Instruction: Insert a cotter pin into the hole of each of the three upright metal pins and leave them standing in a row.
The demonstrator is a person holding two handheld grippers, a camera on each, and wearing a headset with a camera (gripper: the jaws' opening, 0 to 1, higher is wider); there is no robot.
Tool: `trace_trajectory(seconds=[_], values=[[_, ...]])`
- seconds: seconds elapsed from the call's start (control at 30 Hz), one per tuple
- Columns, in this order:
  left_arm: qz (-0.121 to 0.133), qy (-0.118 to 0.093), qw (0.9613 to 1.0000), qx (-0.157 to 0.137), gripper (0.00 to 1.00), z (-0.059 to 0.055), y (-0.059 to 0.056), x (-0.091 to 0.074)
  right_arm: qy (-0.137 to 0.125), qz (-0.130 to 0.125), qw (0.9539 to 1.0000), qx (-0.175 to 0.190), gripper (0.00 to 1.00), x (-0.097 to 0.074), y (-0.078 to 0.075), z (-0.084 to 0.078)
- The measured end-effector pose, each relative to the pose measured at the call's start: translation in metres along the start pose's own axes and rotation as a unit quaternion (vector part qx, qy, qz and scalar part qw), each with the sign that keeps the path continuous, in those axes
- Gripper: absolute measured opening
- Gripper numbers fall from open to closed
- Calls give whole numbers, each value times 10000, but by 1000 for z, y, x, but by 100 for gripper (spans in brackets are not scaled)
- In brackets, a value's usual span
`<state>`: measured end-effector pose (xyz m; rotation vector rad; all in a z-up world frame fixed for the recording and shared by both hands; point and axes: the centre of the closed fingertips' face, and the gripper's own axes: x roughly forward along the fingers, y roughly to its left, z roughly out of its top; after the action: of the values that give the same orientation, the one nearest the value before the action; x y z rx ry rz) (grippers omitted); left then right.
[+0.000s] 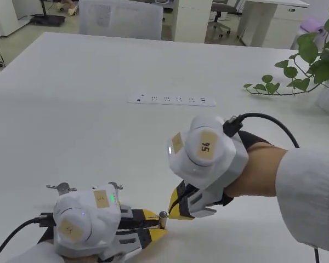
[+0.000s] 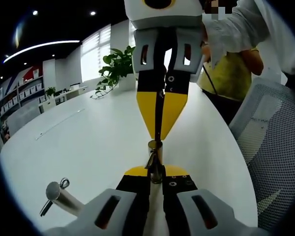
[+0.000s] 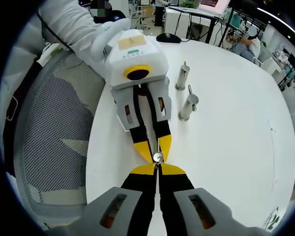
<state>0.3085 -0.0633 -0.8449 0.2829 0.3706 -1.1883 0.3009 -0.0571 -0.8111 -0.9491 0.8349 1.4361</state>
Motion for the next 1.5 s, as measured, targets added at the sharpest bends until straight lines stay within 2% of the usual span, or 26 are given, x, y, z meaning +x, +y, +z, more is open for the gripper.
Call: trace_trajectory(seconds=[0.33,0.47,0.63,0.77,1.0,1.23,1.33,1.5], values=[[-12,-28,10000,-47,6,1,0,0,-52,25,10000,-52,2,1,0,4],[0,-20,10000,-32,6,1,1,0,-51,67,9999,89,2,2,-2,2],[4,-25,10000,-54,6,1,1,1,-78,53,9999,82,4,1,-2,0],[6,-26,10000,-46,6,1,1,0,-140,31,9998,147,11,1,-4,0],[16,-25,10000,-57,7,1,1,0,-222,35,9996,167,13,-1,-2,1],[-18,-30,10000,-73,8,0,-1,-2,-396,8,9985,388,14,-3,0,-3],[-8,-96,9999,-139,11,2,1,-5,-480,-22,9975,523,16,-4,-1,-6],[38,-65,9998,-171,16,1,3,-11,-682,-67,9944,803,18,-5,0,-9]])
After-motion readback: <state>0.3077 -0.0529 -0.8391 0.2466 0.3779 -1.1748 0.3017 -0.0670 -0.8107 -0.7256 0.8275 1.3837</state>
